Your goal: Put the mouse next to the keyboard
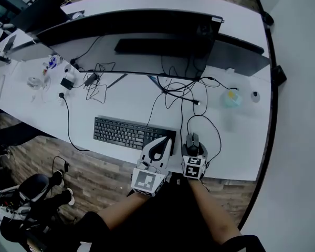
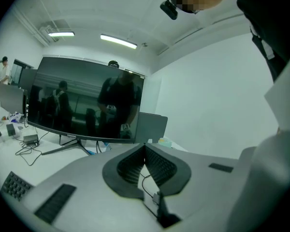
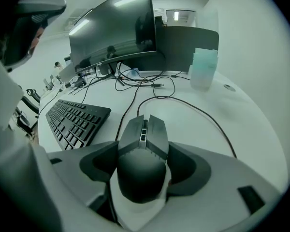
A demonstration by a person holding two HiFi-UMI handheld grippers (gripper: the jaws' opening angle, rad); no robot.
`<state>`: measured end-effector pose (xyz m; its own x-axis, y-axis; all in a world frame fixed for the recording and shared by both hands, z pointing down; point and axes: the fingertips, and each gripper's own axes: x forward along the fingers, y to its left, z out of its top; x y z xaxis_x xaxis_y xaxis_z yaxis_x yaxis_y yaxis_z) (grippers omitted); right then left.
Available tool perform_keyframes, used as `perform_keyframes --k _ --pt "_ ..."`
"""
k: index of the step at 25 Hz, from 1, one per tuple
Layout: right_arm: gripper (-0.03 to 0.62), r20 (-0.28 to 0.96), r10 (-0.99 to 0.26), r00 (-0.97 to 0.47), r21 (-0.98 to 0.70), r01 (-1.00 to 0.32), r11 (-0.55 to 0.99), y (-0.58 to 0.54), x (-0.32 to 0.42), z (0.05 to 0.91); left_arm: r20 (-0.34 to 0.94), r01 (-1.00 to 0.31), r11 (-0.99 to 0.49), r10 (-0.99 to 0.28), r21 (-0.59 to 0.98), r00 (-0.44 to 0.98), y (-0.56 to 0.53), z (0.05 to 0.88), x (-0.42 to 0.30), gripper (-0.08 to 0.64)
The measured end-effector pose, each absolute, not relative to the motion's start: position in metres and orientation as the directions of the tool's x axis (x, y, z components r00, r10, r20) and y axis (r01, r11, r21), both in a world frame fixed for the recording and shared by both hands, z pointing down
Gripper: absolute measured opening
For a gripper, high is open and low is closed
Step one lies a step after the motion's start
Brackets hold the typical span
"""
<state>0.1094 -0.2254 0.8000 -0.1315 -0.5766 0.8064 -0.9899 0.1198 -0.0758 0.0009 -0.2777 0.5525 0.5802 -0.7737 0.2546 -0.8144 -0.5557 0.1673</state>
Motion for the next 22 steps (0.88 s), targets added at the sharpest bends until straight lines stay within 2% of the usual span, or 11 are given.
perform_keyframes --k 13,18,22 --pt "0.318 0.827 -0.544 -0.14 -0.108 -0.99 0.091 -0.214 0.107 0.793 0.199 -0.812 -0.552 -0.788 0.188 0.582 -0.263 0.533 -0.024 0.003" --pt "0.318 0.804 -0.578 -0.139 -0.093 -0.99 0.108 -0.201 0.102 0.768 0.156 -0.788 -0.585 -0.775 0.189 0.613 -0.253 0.521 -0.025 0.003" --pt "0.318 0.776 -0.604 -0.181 -0.163 -0.983 0.085 -0.188 0.095 0.741 0.119 -0.759 -0.617 -0.754 0.207 0.646 -0.239 0.513 -0.026 0.003"
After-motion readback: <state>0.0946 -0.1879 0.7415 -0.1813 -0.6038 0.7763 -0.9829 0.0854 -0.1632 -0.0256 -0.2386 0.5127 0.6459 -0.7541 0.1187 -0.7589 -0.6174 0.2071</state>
